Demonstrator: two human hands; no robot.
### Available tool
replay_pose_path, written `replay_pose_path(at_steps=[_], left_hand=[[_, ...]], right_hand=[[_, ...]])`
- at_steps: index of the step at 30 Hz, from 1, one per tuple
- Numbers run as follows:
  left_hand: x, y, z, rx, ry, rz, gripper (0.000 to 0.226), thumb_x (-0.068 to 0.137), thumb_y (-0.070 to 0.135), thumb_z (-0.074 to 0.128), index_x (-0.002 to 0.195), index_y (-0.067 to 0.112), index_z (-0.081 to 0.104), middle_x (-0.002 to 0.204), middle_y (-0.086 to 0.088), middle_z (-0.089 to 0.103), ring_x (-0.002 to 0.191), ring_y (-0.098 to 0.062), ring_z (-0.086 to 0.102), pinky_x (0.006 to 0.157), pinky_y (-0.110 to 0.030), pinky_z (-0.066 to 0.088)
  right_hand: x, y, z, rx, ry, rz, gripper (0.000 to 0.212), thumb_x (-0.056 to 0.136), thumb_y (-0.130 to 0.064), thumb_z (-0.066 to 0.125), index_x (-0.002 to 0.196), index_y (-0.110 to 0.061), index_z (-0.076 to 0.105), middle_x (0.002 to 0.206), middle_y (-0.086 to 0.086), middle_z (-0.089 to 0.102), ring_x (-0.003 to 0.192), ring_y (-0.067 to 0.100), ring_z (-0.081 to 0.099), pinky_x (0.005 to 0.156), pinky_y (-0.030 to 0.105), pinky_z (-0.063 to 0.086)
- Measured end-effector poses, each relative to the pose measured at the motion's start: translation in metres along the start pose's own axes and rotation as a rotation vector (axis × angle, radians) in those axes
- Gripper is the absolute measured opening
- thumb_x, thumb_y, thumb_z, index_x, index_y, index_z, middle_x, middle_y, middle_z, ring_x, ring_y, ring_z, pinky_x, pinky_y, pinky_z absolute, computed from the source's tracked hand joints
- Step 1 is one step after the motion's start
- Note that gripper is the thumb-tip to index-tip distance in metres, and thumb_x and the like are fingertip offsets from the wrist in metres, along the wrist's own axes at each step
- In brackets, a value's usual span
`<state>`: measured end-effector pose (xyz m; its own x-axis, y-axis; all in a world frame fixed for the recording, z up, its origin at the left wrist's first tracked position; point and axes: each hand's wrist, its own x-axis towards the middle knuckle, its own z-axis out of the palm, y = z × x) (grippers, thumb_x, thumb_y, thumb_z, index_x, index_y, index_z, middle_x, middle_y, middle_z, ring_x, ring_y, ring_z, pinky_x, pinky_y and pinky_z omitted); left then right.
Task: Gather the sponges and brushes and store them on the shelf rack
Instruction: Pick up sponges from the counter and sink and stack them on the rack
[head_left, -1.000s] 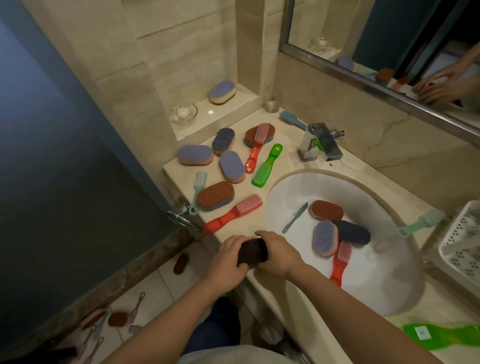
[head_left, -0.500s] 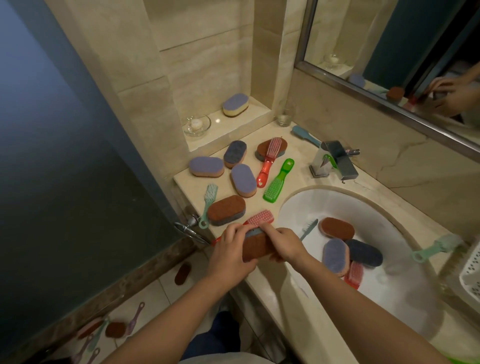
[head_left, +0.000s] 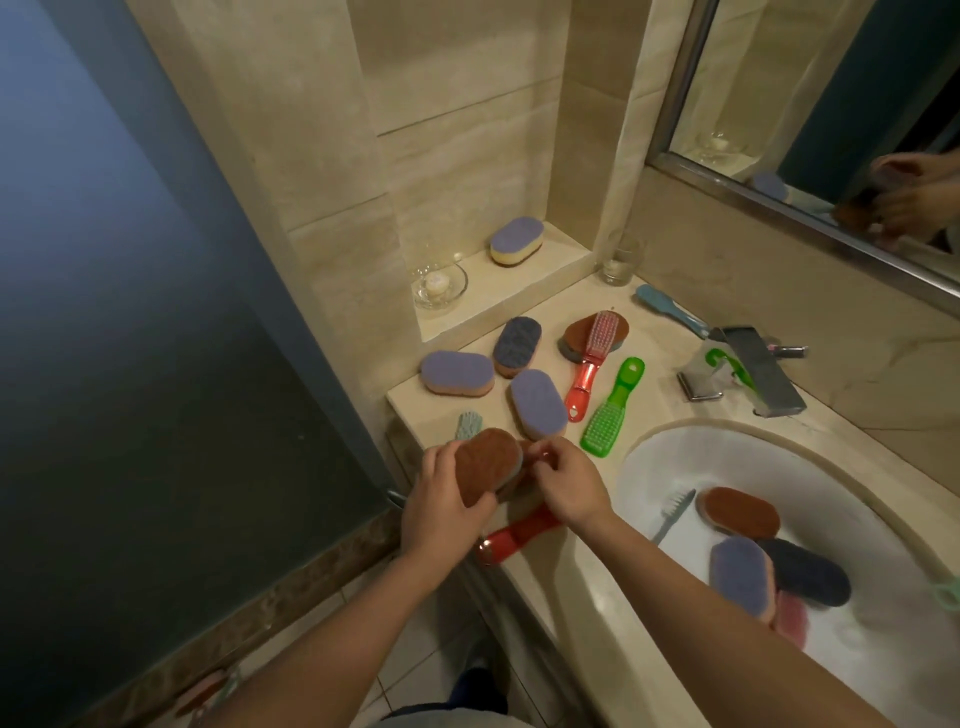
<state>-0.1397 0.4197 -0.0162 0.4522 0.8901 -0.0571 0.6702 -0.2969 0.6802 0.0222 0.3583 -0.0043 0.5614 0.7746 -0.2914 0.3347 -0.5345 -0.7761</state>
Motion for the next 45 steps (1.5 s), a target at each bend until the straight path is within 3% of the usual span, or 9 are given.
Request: replay_pose_path(at_steps=[5,9,11,16,21,26,30,39,45], left_hand=[[0.031,-0.014,-0.011,0.017,-0.028,-0.041,0.07,0.079,0.042,0.068,0.139,0.03,0.032,0.136,0.008,0.036,0.109,-0.018,0.055,0.079,-0.033,0.051],[0.045,-0.021,-0.012,0.019,-0.058,-0.04,0.072,0.081,0.042,0.067,0.141,0.03,0.03,0.138,0.007,0.035,0.114,-0.018,0.054,0.084,-0.034,0.052],[0.049,-0.022,-0.012,0.0,-0.077,-0.033,0.072,0.082,0.041,0.067,0.142,0.03,0.028,0.14,0.007,0.034,0.117,-0.018,0.052,0.086,-0.034,0.052],[0.057,-0.019,-0.011,-0.073,-0.07,0.014,0.072,0.087,0.045,0.061,0.145,0.029,0.022,0.142,0.003,0.036,0.121,-0.02,0.05,0.087,-0.035,0.05],[0.062,-0.002,-0.006,-0.142,-0.053,0.06,0.067,0.091,0.058,0.044,0.146,0.04,0.009,0.148,0.001,0.037,0.122,-0.024,0.051,0.082,-0.032,0.045],[0.067,0.033,0.007,-0.225,-0.114,0.157,0.06,0.092,0.061,0.038,0.144,0.041,0.017,0.146,0.005,0.043,0.125,-0.02,0.051,0.096,-0.043,0.049],[0.069,0.07,0.025,-0.299,-0.18,0.239,0.057,0.094,0.057,0.039,0.145,0.039,0.019,0.147,0.006,0.041,0.124,-0.017,0.05,0.091,-0.029,0.043],[0.053,0.172,0.066,-0.425,-0.383,0.395,0.056,0.094,0.056,0.042,0.144,0.035,0.028,0.142,0.007,0.043,0.12,-0.007,0.045,0.096,-0.025,0.036],[0.011,0.243,0.091,-0.54,-0.523,0.485,0.068,0.078,0.075,0.035,0.14,0.045,0.029,0.138,0.012,0.049,0.119,-0.008,0.051,0.101,-0.036,0.045]], right_hand=[[0.019,-0.014,0.007,-0.287,-0.205,-0.243,0.051,0.07,-0.011,0.063,0.12,-0.021,0.061,0.119,0.002,0.062,0.117,0.025,0.051,0.094,0.036,0.045],[0.03,-0.008,0.017,-0.613,-0.356,-0.253,0.084,0.072,-0.027,0.07,0.148,-0.022,0.034,0.155,-0.001,0.032,0.147,0.026,0.015,0.118,0.044,0.017],[0.033,-0.004,0.022,-0.674,-0.332,-0.293,0.085,0.07,-0.028,0.071,0.147,-0.022,0.036,0.149,0.002,0.038,0.141,0.027,0.026,0.115,0.04,0.025],[0.029,-0.002,0.018,-0.399,-0.149,-0.271,0.068,0.069,-0.035,0.065,0.134,-0.022,0.051,0.117,0.004,0.052,0.11,0.023,0.048,0.089,0.034,0.045],[0.027,-0.006,-0.002,-0.066,0.138,-0.116,0.048,0.071,-0.043,0.05,0.115,-0.028,0.063,0.101,-0.002,0.057,0.094,0.016,0.053,0.075,0.029,0.041],[0.019,-0.005,-0.034,0.248,0.285,0.026,0.033,0.077,-0.039,0.041,0.086,-0.021,0.067,0.078,0.003,0.066,0.072,0.019,0.059,0.062,0.035,0.046],[0.004,-0.005,-0.066,0.333,0.408,0.052,0.029,0.08,-0.037,0.038,0.07,-0.019,0.059,0.059,-0.006,0.056,0.055,0.007,0.048,0.053,0.026,0.037],[-0.044,0.012,-0.154,0.422,0.66,0.064,0.027,0.081,-0.038,0.04,0.08,-0.032,0.067,0.069,-0.015,0.064,0.066,0.001,0.053,0.057,0.018,0.04],[-0.095,0.035,-0.216,0.48,0.799,0.08,0.031,0.078,-0.042,0.043,0.089,-0.025,0.067,0.096,0.006,0.064,0.087,0.016,0.058,0.07,0.031,0.043]])
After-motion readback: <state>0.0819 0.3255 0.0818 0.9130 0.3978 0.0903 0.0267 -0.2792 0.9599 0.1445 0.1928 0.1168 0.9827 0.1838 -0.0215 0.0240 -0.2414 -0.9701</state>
